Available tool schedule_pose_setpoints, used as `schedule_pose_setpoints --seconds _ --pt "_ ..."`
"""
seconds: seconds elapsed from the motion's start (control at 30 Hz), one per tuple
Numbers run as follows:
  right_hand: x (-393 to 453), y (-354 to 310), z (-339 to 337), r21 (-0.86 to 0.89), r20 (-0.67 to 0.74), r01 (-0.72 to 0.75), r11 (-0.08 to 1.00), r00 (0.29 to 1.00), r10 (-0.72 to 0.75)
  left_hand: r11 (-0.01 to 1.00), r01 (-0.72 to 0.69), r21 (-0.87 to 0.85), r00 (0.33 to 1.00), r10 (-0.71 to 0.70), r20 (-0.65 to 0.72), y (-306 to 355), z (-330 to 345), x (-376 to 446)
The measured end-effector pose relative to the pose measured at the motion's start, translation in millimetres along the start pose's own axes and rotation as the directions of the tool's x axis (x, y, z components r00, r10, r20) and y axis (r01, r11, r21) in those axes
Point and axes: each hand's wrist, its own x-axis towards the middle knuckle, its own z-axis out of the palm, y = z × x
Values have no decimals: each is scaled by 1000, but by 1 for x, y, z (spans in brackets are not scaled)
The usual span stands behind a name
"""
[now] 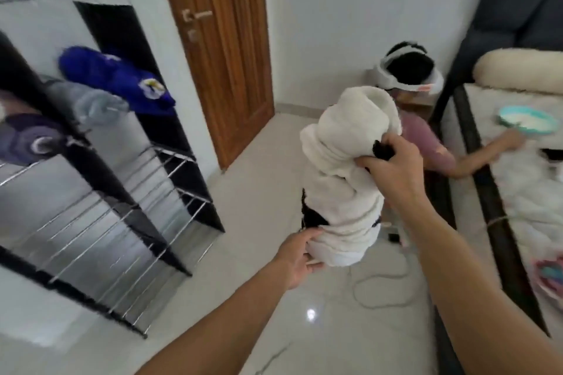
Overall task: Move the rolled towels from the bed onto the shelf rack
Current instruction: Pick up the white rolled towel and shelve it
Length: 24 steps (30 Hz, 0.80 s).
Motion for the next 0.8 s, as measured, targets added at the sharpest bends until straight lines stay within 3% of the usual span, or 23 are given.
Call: schedule_pose_setpoints --seconds 0.17,0.4,0.57,0.67,0.8 --pt "20 -64 130 84 275 167 982 944 -184 971 -175 -160 966 138 -221 55 -104 -13" --pt "42 -106 288 275 482 261 925 795 -368 904 -353 -242 847 198 -493 110 -215 -10" --pt "44 -145 376 411 627 245 878 624 -467 799 -520 -303 683 175 -709 138 -267 -8" --pt "41 -189 421 500 681 252 829 477 -556 673 -669 -316 553 166 -816 155 -296 -27" --pt "23 -256 472 629 660 242 739 338 -671 474 -835 -279 387 146 -911 179 -330 -73"
